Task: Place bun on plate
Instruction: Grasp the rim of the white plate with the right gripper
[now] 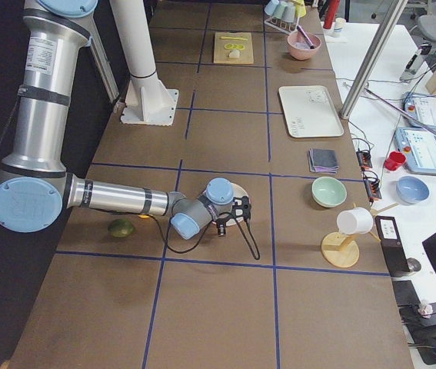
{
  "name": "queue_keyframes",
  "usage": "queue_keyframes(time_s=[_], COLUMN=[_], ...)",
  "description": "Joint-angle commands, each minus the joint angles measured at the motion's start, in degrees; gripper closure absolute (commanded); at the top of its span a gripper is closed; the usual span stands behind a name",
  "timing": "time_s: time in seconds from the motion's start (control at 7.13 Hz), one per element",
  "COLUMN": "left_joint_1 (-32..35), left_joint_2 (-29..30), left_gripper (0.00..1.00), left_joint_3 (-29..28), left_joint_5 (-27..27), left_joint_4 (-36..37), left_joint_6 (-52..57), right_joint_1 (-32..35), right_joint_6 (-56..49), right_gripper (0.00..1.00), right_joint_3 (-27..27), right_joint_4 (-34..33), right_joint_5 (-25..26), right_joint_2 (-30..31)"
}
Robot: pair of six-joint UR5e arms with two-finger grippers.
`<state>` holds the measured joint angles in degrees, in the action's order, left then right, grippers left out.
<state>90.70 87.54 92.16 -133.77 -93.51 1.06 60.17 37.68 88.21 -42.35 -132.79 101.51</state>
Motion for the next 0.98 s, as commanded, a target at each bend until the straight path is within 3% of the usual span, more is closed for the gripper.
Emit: queue_keyframes(time_s=[0.0, 0.28, 0.56, 0.84], left_joint_1=[0.09, 0.09, 0.0, 0.0], left_joint_2=[0.0, 0.0, 0.09, 0.09], left_gripper=[0.0, 0.0, 0.0, 0.0], left_joint_3=[0.04, 0.04, 0.04, 0.04], left_joint_5=[0.0, 0.0, 0.0, 0.0], left_joint_4=[0.0, 0.0, 0.0, 0.0], left_joint_6=[0.0, 0.0, 0.0, 0.0], right_joint_1=[-0.05, 0.04, -0.05, -2.4], right_joint_6=[-0.15, 0.19, 0.63, 16.98], right_gripper=[1.0, 1.0, 1.0, 1.0], right_joint_3=[0.21, 1.17, 5.81, 7.77], right_joint_4=[0.07, 0.16, -0.54, -0.55], right_joint_5=[-0.01, -0.71, -4.56, -4.77], right_joint_2=[-0.08, -0.43, -1.48, -9.35])
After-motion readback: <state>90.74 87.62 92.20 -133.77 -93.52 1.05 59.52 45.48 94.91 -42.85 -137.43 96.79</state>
